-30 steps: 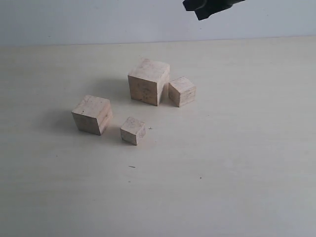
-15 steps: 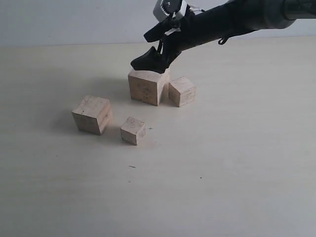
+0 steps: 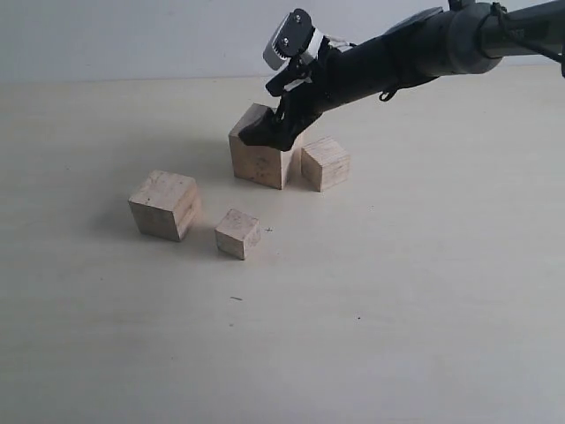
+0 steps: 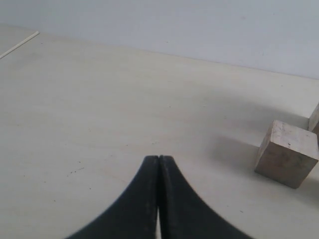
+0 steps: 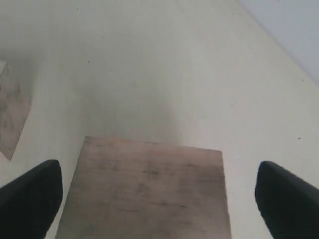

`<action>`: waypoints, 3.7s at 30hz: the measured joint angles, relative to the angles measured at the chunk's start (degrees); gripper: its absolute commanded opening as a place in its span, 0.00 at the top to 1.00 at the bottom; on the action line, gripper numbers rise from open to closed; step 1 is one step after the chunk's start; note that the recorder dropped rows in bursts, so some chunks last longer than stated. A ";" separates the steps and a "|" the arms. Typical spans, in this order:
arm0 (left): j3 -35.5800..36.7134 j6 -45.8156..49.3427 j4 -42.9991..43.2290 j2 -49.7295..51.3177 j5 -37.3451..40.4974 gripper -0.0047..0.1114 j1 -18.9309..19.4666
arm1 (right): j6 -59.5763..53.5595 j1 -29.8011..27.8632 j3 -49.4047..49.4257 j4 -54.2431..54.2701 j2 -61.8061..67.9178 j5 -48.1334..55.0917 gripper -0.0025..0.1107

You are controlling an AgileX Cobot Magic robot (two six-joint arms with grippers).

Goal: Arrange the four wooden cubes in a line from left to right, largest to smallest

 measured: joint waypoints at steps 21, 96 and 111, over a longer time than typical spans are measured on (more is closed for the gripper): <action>0.00 0.00 0.00 0.00 0.00 0.96 0.00 | 1.49 0.02 -0.13 -6.00 2.46 4.75 0.98; 0.00 0.00 0.00 0.00 0.00 0.96 0.00 | -10.94 9.59 -7.98 0.36 6.98 9.54 0.07; 0.00 0.00 0.00 0.00 0.00 0.96 0.00 | -2.34 9.71 -7.98 0.07 4.10 3.71 0.07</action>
